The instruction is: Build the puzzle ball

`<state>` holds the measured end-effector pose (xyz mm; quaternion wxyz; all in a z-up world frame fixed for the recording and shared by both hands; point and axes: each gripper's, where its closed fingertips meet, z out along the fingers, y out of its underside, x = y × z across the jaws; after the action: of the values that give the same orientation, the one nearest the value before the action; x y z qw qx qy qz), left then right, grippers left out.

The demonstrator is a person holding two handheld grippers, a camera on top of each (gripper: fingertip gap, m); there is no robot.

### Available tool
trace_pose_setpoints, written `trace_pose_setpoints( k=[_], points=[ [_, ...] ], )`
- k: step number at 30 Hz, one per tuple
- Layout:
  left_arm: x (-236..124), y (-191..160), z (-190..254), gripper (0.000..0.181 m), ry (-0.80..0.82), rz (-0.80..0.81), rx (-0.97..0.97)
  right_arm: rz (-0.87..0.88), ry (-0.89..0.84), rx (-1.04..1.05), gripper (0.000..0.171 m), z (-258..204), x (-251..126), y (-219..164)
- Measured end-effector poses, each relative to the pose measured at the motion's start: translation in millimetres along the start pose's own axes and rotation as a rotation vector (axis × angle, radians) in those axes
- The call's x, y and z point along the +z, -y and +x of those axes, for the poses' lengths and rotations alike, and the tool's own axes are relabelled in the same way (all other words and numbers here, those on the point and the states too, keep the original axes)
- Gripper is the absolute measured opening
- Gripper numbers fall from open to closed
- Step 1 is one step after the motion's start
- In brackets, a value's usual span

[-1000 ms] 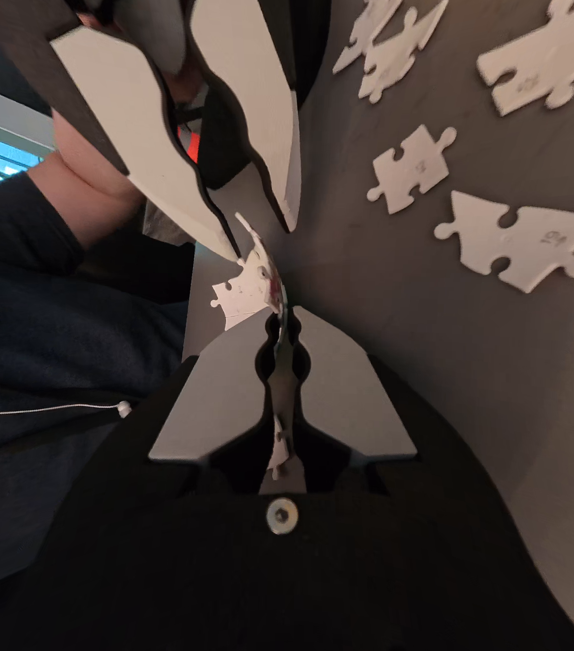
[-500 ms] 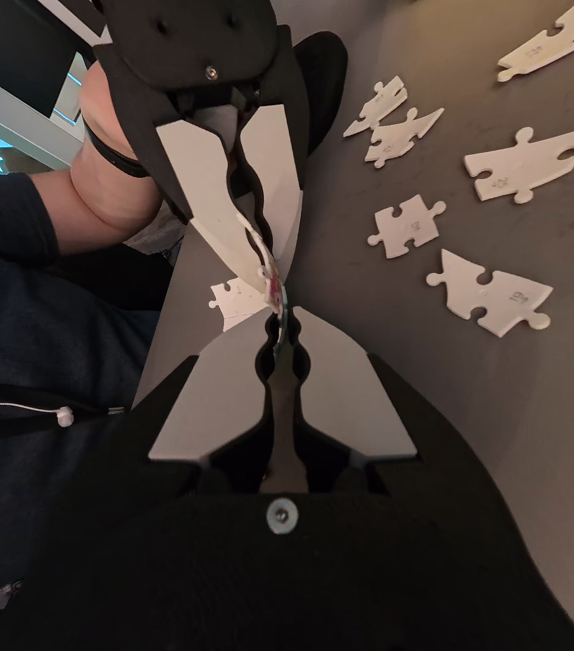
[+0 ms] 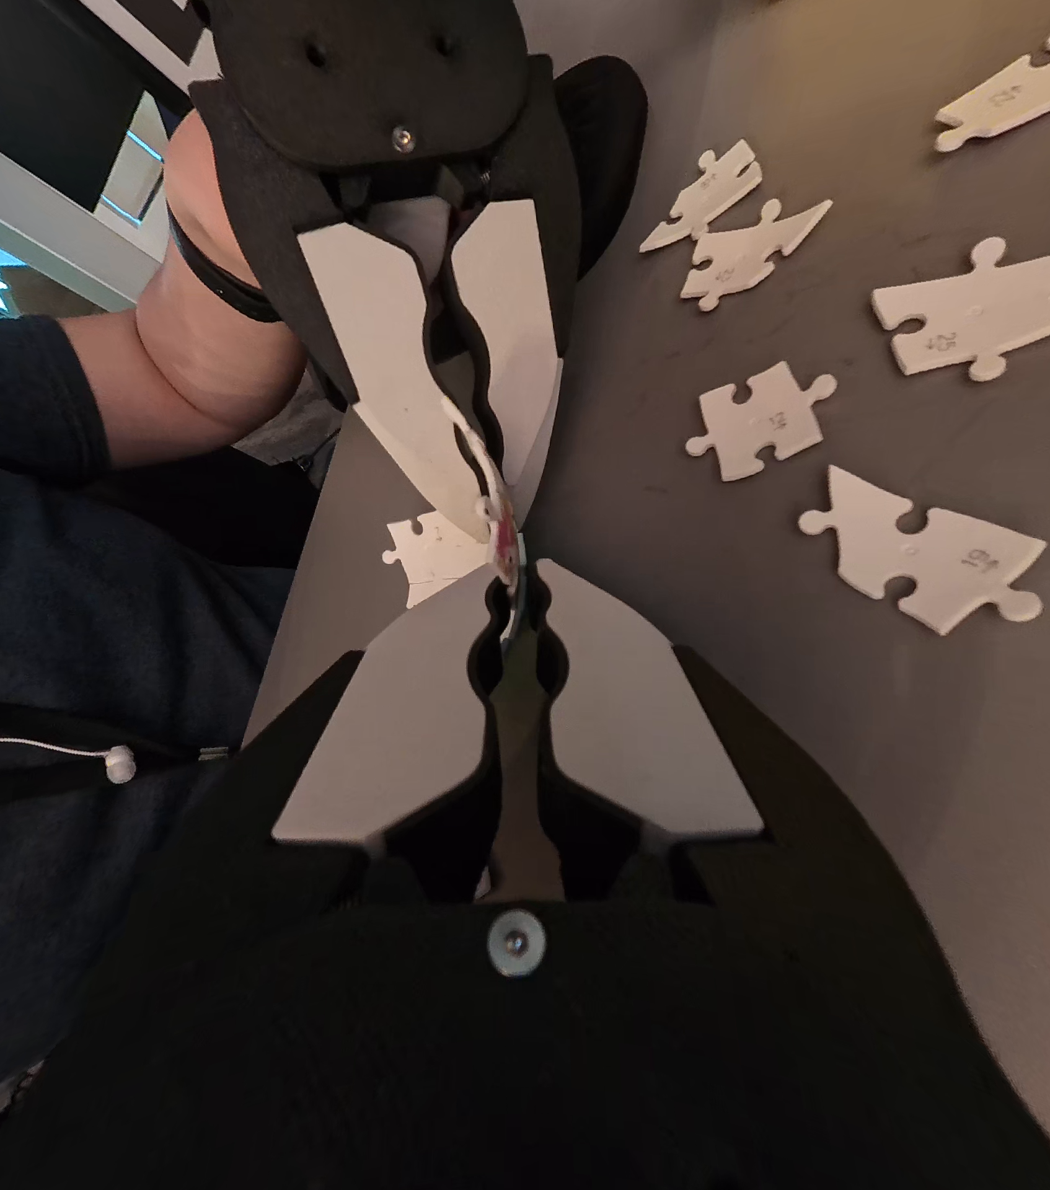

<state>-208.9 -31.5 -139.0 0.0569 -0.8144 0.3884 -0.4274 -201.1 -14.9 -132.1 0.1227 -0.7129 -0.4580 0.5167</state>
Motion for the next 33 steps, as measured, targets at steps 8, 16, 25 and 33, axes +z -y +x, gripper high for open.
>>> trace_pose_setpoints(
  k=[8, 16, 25, 33],
  points=[
    [2.0, -2.4, -1.6, 0.003, 0.003, -0.018, 0.006, -0.031, -0.031, 0.036, 0.005, -0.1, 1.3, -3.1],
    [-1.3, -0.2, -1.8, 0.002, -0.038, 0.009, -0.049, -0.013, 0.012, 0.067, 0.023, -0.8, -3.2, -0.2],
    [-3.6, -3.5, -8.9, 0.002, -0.02, -0.004, -0.114, -0.015, -0.096, -0.082, 0.017, 5.1, -10.5, 3.5],
    [-1.6, -8.9, -7.3, 0.002, -0.072, -0.06, -0.217, 0.001, -0.177, -0.423, 0.001, -20.0, -23.2, 17.1]
  ],
)
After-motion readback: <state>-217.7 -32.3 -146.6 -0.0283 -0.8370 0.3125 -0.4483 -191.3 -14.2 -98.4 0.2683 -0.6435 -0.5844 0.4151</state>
